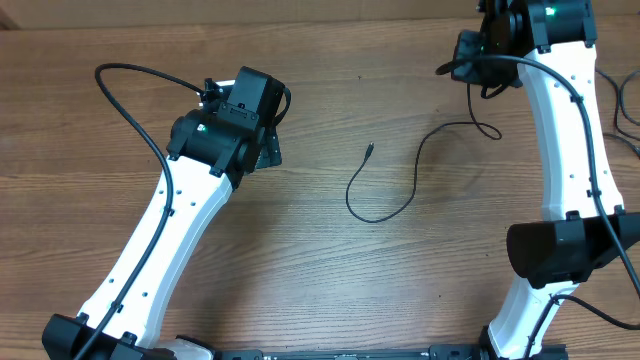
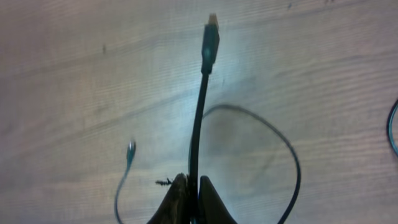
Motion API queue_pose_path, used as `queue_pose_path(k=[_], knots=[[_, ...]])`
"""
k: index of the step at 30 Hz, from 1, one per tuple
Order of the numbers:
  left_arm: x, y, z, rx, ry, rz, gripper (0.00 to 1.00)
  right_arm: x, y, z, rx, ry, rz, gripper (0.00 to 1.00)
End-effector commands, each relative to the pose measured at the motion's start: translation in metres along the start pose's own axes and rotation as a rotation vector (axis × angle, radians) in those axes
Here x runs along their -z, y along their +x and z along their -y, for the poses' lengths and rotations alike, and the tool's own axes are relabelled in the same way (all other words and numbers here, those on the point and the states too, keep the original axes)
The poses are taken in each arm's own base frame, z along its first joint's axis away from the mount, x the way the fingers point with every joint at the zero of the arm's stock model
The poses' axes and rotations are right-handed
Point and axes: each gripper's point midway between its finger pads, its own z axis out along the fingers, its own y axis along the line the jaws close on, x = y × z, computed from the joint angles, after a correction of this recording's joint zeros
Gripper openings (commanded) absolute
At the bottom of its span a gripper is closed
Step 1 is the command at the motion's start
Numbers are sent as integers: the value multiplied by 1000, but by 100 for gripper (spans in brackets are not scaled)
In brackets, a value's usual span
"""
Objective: Untangle cables
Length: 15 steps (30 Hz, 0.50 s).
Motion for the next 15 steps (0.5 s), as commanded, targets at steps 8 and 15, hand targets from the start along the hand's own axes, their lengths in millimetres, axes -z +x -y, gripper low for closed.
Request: queue_pose_path(k=[8,15], knots=[[6,-4,-7,-5,-8,28,100,-69,99,-33,183,-86,-355,4],[6,-4,-7,-5,-8,28,100,-108,186,-70,341,-94,-536,4]])
